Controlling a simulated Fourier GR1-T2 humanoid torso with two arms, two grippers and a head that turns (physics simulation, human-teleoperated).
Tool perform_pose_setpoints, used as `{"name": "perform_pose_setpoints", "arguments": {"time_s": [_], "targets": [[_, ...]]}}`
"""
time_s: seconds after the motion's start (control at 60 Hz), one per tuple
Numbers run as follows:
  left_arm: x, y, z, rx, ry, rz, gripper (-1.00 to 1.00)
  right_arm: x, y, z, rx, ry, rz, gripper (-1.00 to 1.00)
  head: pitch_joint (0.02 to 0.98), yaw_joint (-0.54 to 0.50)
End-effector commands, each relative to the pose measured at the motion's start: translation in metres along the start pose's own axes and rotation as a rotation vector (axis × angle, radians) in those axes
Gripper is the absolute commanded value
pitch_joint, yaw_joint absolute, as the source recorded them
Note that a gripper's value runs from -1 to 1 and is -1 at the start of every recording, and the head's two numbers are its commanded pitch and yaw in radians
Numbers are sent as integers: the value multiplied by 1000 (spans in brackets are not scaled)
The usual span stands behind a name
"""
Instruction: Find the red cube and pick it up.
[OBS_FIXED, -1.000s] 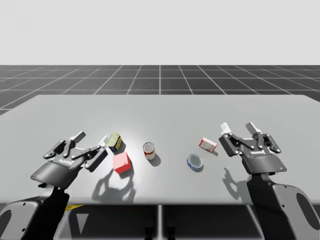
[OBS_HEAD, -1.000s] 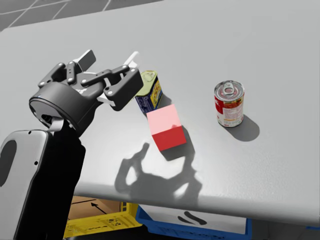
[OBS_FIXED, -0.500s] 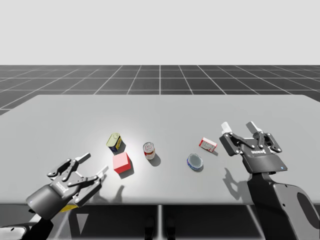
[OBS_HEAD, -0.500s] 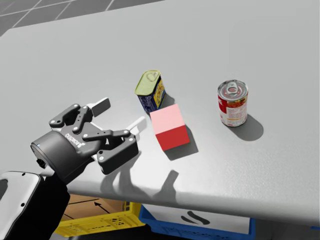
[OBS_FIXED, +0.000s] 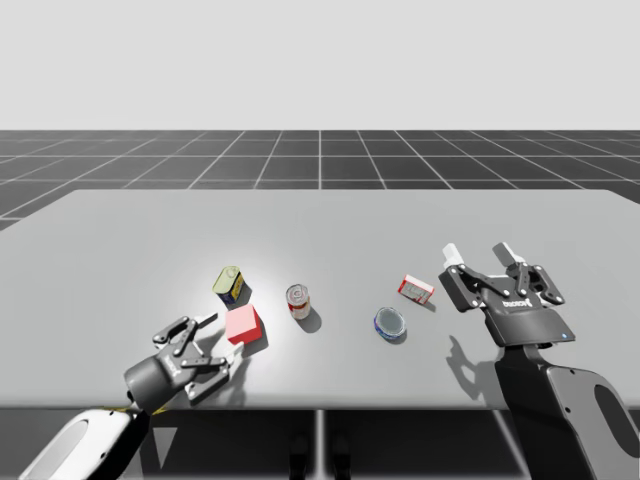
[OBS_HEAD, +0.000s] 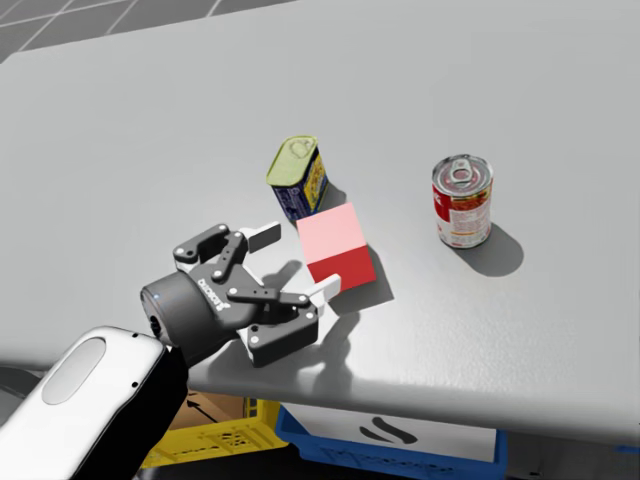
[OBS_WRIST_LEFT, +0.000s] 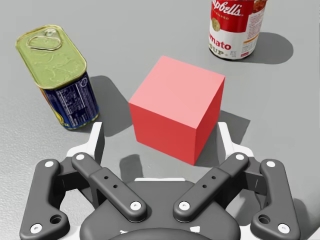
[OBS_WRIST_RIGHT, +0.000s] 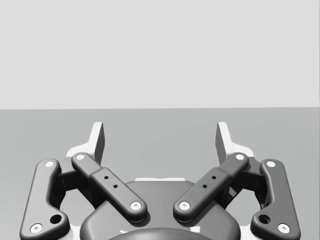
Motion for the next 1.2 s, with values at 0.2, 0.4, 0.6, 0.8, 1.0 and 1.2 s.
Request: {"name": "perform_pose_setpoints", "arguments": {"time_s": [0.2, 0.4, 0.6, 0.8, 1.0, 1.2], "targets": [[-6, 4, -32, -30, 25, -53, -1000, 1, -1, 1, 0, -4, 4, -1000, 916, 329], [-7, 4, -45, -73, 41, -66, -1000, 2, -1, 2, 1, -6, 4, -1000, 913, 322], [-15, 0, -50, -116, 73, -55, -1000, 3, -1, 1, 0, -9, 5, -1000, 911, 315], [-22, -7, -44, -191, 80, -107, 1000, 3, -1, 1, -2, -8, 4, -1000, 887, 315], [-26, -12, -42, -225, 89, -143, 1000, 2, -2, 1, -9, 0, 8, -1000, 806, 315], [-25, -11, -40, -225, 81, -148, 1000, 2, -3, 1, -13, 1, 7, -1000, 654, 326]]}}
